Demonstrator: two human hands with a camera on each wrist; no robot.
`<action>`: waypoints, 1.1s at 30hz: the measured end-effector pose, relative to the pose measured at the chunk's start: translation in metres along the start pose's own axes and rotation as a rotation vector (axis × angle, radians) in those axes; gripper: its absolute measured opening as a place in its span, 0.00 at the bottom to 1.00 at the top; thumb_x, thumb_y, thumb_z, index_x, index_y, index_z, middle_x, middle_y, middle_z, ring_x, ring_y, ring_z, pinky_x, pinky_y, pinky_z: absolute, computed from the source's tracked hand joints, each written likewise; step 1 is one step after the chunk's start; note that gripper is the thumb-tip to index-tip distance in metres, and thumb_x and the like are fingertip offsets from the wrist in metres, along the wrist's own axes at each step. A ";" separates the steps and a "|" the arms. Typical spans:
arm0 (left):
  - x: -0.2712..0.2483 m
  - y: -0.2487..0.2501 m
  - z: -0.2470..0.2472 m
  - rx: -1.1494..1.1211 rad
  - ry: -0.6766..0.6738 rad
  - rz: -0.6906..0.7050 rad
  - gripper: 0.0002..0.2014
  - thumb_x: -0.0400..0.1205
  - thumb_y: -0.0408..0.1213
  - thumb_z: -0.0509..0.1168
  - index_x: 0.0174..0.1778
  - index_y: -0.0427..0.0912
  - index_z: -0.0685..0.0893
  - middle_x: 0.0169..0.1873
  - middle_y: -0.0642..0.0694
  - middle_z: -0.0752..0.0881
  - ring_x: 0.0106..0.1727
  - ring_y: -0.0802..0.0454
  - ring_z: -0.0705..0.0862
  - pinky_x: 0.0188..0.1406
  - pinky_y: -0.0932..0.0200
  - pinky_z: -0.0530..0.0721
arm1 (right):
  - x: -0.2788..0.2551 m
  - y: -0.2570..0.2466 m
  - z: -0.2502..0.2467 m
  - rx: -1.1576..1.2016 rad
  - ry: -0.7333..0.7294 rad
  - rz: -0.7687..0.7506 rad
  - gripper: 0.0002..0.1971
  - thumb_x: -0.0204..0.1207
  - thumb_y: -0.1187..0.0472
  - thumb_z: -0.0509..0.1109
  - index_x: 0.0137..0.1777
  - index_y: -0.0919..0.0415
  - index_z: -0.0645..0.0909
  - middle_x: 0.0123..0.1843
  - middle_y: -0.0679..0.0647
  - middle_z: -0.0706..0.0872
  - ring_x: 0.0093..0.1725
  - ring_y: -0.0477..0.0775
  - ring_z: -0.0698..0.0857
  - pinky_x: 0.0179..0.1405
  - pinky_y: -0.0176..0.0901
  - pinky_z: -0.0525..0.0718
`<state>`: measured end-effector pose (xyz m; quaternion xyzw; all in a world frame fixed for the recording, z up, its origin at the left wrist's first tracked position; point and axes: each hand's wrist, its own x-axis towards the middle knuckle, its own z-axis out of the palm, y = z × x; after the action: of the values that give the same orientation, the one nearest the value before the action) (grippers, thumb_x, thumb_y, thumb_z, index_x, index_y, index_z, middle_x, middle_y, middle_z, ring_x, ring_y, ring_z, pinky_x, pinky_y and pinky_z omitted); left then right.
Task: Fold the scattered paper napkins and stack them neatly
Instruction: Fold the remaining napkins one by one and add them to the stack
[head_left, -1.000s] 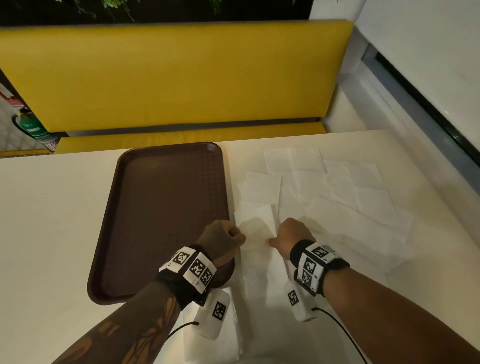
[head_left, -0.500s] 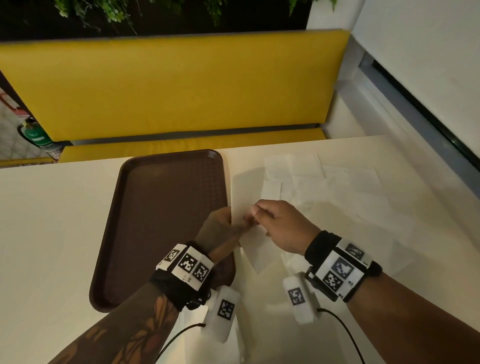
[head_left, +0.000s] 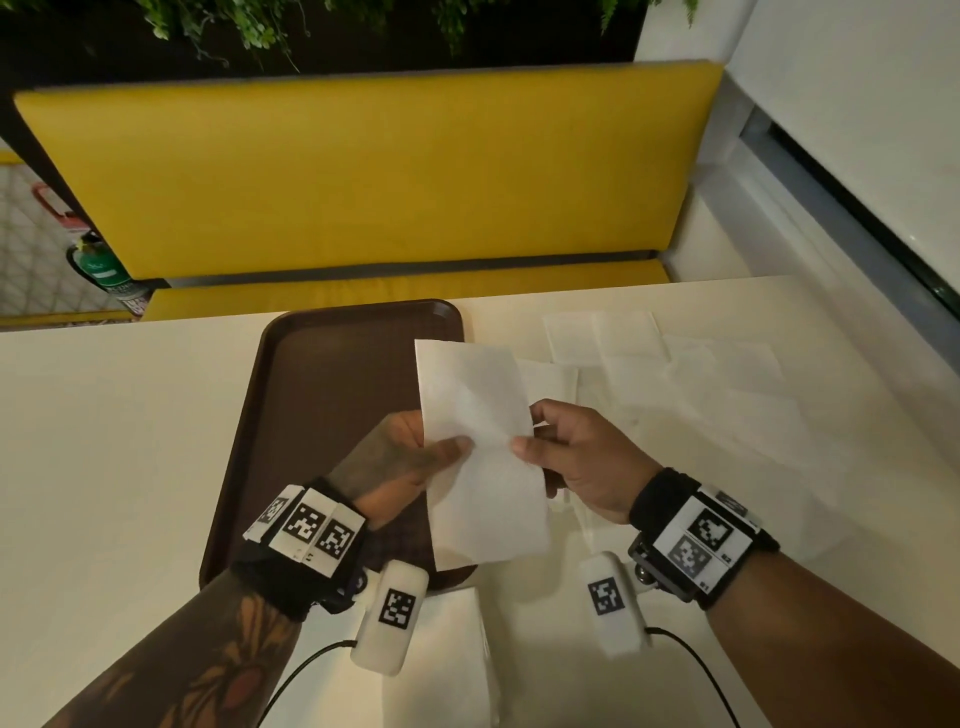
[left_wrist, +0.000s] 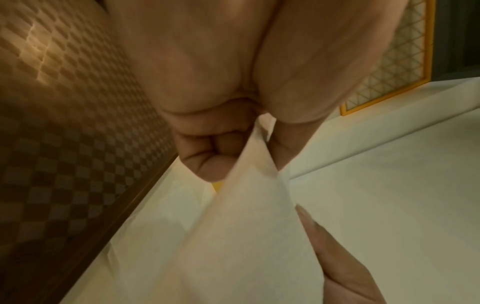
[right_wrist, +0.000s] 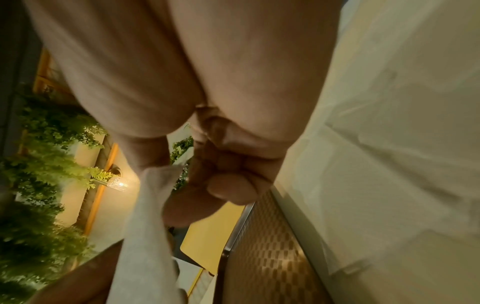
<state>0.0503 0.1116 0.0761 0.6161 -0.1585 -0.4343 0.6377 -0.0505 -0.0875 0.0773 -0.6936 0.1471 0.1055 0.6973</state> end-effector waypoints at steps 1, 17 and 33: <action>-0.001 0.002 -0.001 0.022 0.004 0.000 0.11 0.82 0.27 0.59 0.58 0.33 0.80 0.52 0.40 0.90 0.54 0.42 0.89 0.49 0.51 0.89 | 0.000 0.001 0.002 0.009 0.001 -0.018 0.08 0.81 0.65 0.68 0.56 0.70 0.79 0.44 0.67 0.85 0.40 0.63 0.79 0.30 0.40 0.79; -0.007 -0.006 -0.015 0.103 0.211 0.155 0.11 0.82 0.23 0.59 0.42 0.39 0.85 0.40 0.40 0.89 0.40 0.46 0.88 0.37 0.53 0.86 | 0.001 -0.003 0.012 0.217 0.113 -0.077 0.10 0.81 0.71 0.61 0.44 0.66 0.84 0.43 0.70 0.81 0.43 0.66 0.79 0.38 0.53 0.77; -0.012 -0.009 -0.005 0.000 0.263 0.191 0.06 0.80 0.35 0.63 0.44 0.37 0.83 0.40 0.44 0.89 0.42 0.48 0.88 0.37 0.57 0.87 | 0.001 -0.007 0.026 0.278 -0.009 0.021 0.11 0.80 0.53 0.66 0.59 0.54 0.82 0.51 0.49 0.91 0.52 0.47 0.90 0.53 0.47 0.87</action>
<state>0.0442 0.1254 0.0713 0.6498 -0.1315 -0.2875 0.6913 -0.0455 -0.0620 0.0832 -0.5880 0.1646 0.0946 0.7863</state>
